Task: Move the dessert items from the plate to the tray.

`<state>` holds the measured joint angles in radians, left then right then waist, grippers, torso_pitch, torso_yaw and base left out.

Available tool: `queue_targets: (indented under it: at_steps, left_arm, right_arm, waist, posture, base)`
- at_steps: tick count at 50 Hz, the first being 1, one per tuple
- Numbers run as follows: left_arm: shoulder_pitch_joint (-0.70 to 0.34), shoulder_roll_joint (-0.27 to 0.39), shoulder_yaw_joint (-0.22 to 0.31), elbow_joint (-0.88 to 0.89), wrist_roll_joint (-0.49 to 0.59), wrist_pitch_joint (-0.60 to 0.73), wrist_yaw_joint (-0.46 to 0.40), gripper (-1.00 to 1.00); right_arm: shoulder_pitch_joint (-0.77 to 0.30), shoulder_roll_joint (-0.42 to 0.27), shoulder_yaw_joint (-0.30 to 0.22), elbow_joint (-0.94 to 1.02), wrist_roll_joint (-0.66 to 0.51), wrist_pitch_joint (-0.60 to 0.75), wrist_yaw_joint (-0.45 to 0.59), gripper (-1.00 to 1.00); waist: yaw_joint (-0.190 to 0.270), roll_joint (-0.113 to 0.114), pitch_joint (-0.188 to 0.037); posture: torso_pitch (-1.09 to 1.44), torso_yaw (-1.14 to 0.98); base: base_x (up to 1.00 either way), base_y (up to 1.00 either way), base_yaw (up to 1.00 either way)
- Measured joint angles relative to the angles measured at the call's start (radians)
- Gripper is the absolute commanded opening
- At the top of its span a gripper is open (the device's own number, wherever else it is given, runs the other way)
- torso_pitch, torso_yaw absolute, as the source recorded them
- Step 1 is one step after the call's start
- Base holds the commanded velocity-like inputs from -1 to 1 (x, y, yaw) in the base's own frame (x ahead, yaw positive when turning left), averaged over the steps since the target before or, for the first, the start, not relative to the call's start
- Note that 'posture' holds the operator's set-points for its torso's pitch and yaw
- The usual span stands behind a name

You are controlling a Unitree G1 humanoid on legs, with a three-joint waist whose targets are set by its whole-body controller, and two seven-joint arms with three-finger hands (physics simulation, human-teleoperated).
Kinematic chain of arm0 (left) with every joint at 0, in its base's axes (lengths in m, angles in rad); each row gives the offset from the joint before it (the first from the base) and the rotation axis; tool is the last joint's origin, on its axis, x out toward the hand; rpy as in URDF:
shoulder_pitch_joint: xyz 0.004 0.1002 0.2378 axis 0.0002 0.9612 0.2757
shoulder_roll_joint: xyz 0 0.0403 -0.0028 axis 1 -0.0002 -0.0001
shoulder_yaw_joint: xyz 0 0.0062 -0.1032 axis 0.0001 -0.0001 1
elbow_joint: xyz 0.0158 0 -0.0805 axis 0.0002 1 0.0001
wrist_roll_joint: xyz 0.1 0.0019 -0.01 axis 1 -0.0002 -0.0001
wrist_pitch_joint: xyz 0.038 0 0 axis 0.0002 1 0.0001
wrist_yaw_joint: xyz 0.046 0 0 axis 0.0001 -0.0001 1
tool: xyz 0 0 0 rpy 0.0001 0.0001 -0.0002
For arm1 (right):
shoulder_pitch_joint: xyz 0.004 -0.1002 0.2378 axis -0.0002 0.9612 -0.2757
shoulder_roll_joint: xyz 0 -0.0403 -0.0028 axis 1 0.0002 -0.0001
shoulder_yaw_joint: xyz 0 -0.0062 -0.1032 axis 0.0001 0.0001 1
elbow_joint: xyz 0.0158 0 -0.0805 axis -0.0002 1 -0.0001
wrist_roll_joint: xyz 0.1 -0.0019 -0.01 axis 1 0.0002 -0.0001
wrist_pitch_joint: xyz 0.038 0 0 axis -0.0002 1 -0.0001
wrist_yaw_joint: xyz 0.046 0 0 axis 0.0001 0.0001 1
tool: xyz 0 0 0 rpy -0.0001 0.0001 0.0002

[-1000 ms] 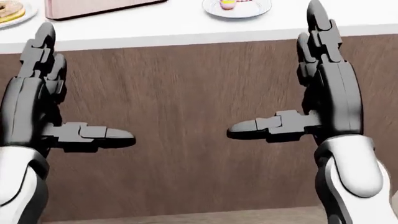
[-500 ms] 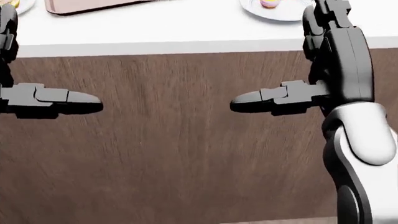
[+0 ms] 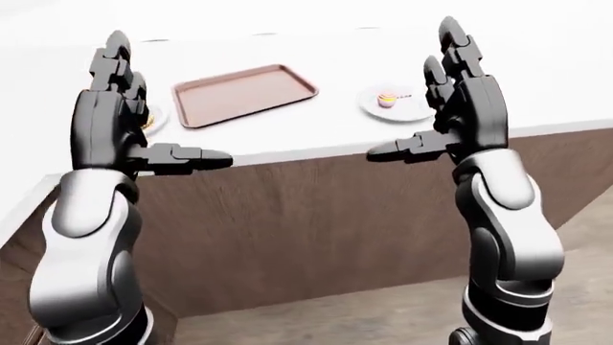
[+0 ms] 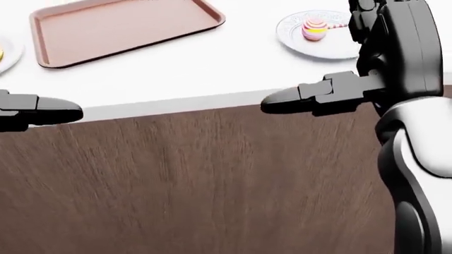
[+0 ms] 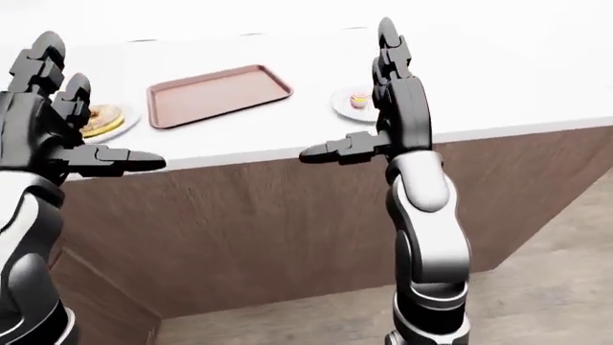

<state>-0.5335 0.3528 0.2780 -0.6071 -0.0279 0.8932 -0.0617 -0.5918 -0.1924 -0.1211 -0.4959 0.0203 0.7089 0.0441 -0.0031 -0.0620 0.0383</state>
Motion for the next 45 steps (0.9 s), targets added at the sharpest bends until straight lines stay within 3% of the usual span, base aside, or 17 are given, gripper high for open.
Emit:
queue_targets:
  at_steps: [6, 9, 11, 13, 21, 29, 32, 34, 35, 38, 43, 45]
  left_arm:
    - [-0.021, 0.007, 0.000, -0.042, -0.011, -0.009, 0.016, 1.00]
    - [-0.019, 0.005, -0.004, -0.042, -0.014, -0.014, 0.022, 1.00]
    - [-0.001, 0.002, 0.003, -0.034, -0.012, -0.006, 0.025, 1.00]
    - [0.005, 0.006, 0.014, -0.026, -0.010, 0.020, 0.029, 1.00]
    - [0.008, 0.002, 0.009, -0.057, -0.016, 0.013, 0.030, 1.00]
    - [0.000, 0.012, 0.024, -0.092, -0.010, 0.022, 0.033, 1.00]
    - [0.002, 0.009, 0.019, -0.094, -0.011, 0.018, 0.032, 1.00]
    - [0.019, -0.005, 0.004, -0.080, -0.015, 0.025, 0.027, 1.00]
    - [0.025, -0.008, -0.004, -0.068, -0.018, 0.030, 0.024, 1.00]
    - [0.025, -0.009, -0.011, -0.057, -0.024, 0.036, 0.016, 1.00]
    - [0.017, -0.002, 0.009, -0.087, -0.012, 0.021, 0.023, 1.00]
    - [0.016, -0.002, 0.009, -0.096, -0.008, 0.009, 0.024, 1.00]
  right_arm:
    - [-0.017, -0.005, -0.009, -0.021, -0.003, 0.002, 0.004, 1.00]
    - [-0.013, -0.002, -0.010, -0.014, -0.003, -0.009, 0.001, 1.00]
    - [0.001, 0.011, 0.006, -0.008, 0.000, -0.008, 0.003, 1.00]
    - [0.001, 0.012, 0.023, 0.003, 0.009, 0.007, 0.011, 1.00]
    - [-0.003, 0.007, 0.003, -0.028, 0.021, -0.001, -0.003, 1.00]
    - [0.005, 0.009, 0.003, -0.048, 0.029, -0.002, -0.004, 1.00]
    - [0.016, 0.007, 0.000, -0.044, 0.027, 0.002, -0.012, 1.00]
    - [0.036, 0.007, -0.005, -0.030, 0.022, 0.007, -0.017, 1.00]
    - [0.043, 0.009, -0.006, -0.017, 0.019, 0.012, -0.019, 1.00]
    - [0.045, 0.005, -0.009, -0.006, 0.014, 0.027, -0.021, 1.00]
    - [0.033, 0.006, -0.005, -0.058, 0.017, -0.007, -0.013, 1.00]
    - [0.038, 0.007, -0.009, -0.060, 0.018, -0.019, -0.015, 1.00]
  waist:
    - [-0.015, 0.080, -0.002]
    - [-0.014, 0.140, -0.013]
    - [0.004, 0.131, 0.013]
    - [0.012, 0.143, 0.026]
    - [0.004, 0.100, 0.012]
    - [0.008, 0.080, -0.006]
    - [-0.002, 0.049, 0.002]
    - [-0.005, 0.071, 0.014]
    - [-0.008, 0.070, 0.022]
    - [-0.008, 0.029, 0.046]
    - [-0.005, 0.036, 0.040]
    - [-0.015, 0.055, 0.033]
  posture:
    - [0.00, 0.00]
    - [0.00, 0.00]
    - [0.00, 0.00]
    - [0.00, 0.00]
    - [0.00, 0.00]
    - [0.00, 0.00]
    - [0.00, 0.00]
    - [0.00, 0.00]
    - [0.00, 0.00]
    - [0.00, 0.00]
    - [0.00, 0.00]
    - [0.00, 0.00]
  base:
    - [0.32, 0.44, 0.00]
    - [0.32, 0.44, 0.00]
    - [0.33, 0.44, 0.00]
    - [0.32, 0.40, 0.00]
    - [0.19, 0.02, 0.00]
    - [0.19, 0.00, 0.00]
    - [0.00, 0.00, 0.00]
    - [0.00, 0.00, 0.00]
    - [0.00, 0.00, 0.00]
    - [0.00, 0.00, 0.00]
    - [0.00, 0.00, 0.00]
    - [0.00, 0.00, 0.00]
